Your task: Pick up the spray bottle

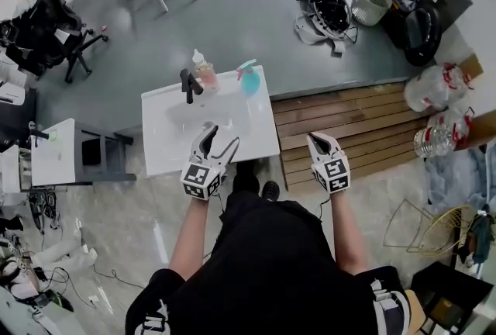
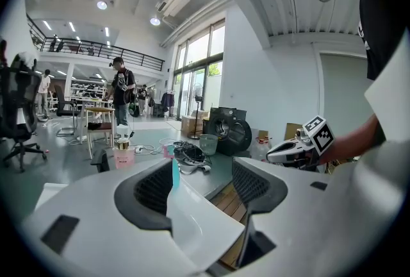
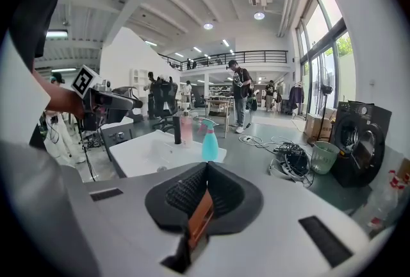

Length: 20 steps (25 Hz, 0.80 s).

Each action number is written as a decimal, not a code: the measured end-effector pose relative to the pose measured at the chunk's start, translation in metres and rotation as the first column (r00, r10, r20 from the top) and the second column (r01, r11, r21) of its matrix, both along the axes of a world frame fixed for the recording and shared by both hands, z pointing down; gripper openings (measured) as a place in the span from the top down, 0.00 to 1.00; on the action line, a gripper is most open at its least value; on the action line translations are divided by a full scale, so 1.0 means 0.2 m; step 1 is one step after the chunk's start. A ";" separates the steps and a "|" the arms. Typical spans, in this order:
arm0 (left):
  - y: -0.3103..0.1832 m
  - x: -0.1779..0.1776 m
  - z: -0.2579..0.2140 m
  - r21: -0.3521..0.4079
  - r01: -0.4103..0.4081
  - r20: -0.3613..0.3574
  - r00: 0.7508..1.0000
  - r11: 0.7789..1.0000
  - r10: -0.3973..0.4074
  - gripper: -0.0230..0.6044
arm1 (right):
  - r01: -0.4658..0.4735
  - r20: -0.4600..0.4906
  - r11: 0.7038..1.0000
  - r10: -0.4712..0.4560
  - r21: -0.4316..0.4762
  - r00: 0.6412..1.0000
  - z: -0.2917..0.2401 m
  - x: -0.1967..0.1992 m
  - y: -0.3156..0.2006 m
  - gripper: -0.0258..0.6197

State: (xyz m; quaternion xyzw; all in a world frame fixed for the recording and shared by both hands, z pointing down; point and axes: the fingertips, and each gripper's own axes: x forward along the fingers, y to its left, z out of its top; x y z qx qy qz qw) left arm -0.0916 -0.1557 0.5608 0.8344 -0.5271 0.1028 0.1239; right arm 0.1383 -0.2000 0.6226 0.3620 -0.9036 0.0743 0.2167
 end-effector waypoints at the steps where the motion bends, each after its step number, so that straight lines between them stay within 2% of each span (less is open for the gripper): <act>1: 0.00 0.00 0.00 0.000 0.001 -0.002 1.000 1.000 -0.001 0.52 | 0.000 0.001 1.000 0.000 0.000 1.000 0.00 0.00 0.00 0.93; 11: -0.06 -0.02 0.01 -0.008 0.007 -0.006 1.000 1.000 -0.007 0.52 | -0.005 0.008 1.000 0.005 -0.018 1.000 0.02 -0.01 -0.03 0.93; 20: -0.22 -0.05 0.03 -0.017 -0.014 -0.037 0.999 1.000 0.013 0.52 | -0.006 -0.008 1.000 0.006 -0.028 1.000 0.01 -0.06 -0.14 0.93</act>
